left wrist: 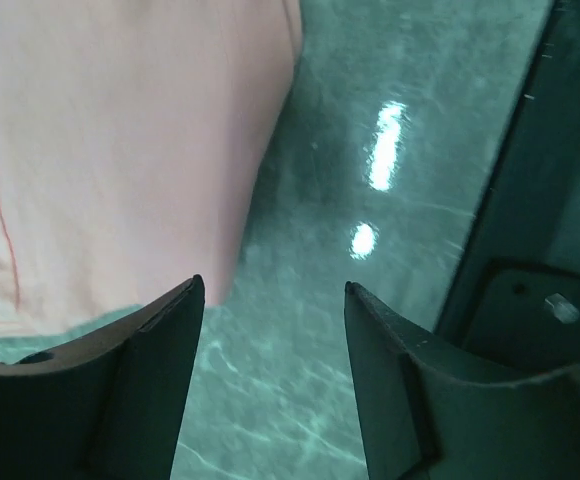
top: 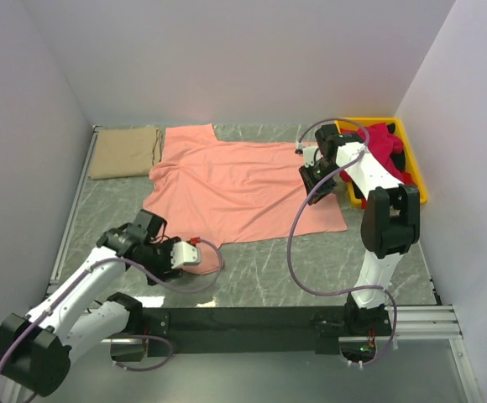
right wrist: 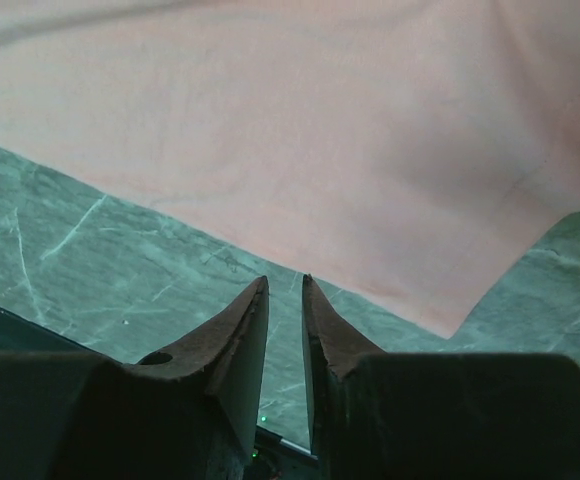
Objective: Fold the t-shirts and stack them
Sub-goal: Flatten the tshirt out
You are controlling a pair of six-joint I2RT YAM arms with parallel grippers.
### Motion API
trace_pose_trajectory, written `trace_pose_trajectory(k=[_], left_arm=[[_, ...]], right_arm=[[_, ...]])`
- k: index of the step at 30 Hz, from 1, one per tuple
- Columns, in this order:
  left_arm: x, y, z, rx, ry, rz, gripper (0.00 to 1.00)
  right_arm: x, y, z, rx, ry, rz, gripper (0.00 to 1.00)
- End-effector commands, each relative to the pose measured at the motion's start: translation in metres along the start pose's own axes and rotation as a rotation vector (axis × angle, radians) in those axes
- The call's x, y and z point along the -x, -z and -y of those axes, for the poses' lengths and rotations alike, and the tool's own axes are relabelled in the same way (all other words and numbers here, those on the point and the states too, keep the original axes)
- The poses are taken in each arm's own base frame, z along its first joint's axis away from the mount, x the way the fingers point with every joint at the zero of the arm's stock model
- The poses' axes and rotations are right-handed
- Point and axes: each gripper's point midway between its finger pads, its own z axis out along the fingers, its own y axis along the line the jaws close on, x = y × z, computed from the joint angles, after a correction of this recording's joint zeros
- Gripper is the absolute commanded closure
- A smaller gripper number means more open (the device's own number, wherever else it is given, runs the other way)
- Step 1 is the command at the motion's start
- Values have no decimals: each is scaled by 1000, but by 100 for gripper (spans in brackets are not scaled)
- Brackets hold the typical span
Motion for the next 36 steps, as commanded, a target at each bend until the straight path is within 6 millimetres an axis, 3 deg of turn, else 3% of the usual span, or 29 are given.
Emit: trace_pose_trajectory(k=[1, 8, 11, 12, 14, 15, 16, 21, 22, 27, 30, 31, 33, 36], left_arm=[[-2, -13, -23, 146, -29, -23, 37], [-5, -35, -31, 185, -60, -36, 44], [-2, -40, -31, 170, -65, -46, 60], [0, -39, -32, 169, -59, -44, 73], [6, -33, -35, 158, -54, -45, 85], [10, -30, -33, 142, -50, -35, 98], [22, -23, -38, 142, -61, -12, 99], [46, -10, -38, 21, -26, 28, 99], [56, -9, -44, -3, -14, 47, 99], [58, -21, -80, -36, 96, 16, 99], [61, -27, -114, -52, 194, 17, 97], [56, -34, -117, -78, 225, -1, 90], [54, -31, -125, -71, 237, 12, 59], [55, -19, -126, -42, 219, 42, 47]], right_arm=[[6, 1, -2, 2, -13, 20, 73], [2, -1, -1, 1, -17, 5, 73], [2, -1, 0, -3, -13, 2, 73], [2, -1, 0, -2, -9, -2, 74], [2, -1, 2, -6, -4, -5, 74], [2, -1, 2, -7, -1, -7, 74], [2, -1, 2, -8, 2, -8, 75], [5, -2, 3, 1, 15, -20, 75], [6, -3, 4, 1, 15, -21, 75], [8, -8, 6, 11, 23, -37, 76], [10, -10, 5, 19, 29, -41, 76], [10, -10, 5, 22, 30, -41, 76], [9, -10, 5, 24, 30, -47, 76], [7, -11, 5, 24, 31, -50, 76]])
